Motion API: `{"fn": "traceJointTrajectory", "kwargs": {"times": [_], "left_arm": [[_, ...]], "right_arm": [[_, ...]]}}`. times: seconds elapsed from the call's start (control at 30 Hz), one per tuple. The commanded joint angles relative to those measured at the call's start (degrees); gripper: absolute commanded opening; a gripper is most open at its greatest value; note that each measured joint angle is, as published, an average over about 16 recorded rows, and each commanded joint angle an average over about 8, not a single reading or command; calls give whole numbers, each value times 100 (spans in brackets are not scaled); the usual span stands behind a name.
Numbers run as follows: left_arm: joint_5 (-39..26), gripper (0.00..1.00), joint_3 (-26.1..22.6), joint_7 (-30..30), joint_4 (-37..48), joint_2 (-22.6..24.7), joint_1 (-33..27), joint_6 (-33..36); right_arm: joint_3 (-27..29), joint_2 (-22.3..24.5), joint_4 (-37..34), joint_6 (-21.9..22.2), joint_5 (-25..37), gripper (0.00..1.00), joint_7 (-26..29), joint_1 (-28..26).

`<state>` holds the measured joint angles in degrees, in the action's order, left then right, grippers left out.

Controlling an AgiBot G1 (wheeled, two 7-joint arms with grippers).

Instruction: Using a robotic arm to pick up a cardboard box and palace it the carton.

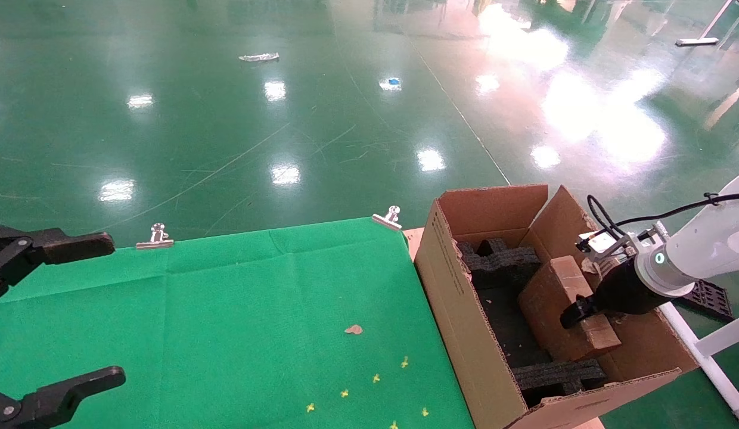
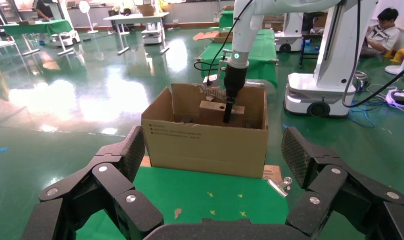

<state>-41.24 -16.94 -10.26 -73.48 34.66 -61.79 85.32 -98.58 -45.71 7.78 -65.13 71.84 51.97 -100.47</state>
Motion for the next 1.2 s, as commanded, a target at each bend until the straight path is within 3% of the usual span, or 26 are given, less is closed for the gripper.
{"fn": "traceJointTrajectory", "kwargs": {"times": [0.03, 0.53, 1.03, 1.2], "left_arm": [[0, 100, -1, 0, 0, 0, 0, 0], [4, 100, -5, 3, 0, -2, -1, -2], [7, 100, -10, 5, 0, -4, -2, -4], [8, 100, -11, 6, 0, -5, -2, -5]], "right_arm": [[-1, -19, -30, -3, 3, 100, -9, -3], [97, 25, -57, -126, -106, 100, -306, -396], [493, 624, 679, -627, -421, 100, -1059, -2596], [627, 945, 1183, -652, -543, 100, -1216, -2985]]}}
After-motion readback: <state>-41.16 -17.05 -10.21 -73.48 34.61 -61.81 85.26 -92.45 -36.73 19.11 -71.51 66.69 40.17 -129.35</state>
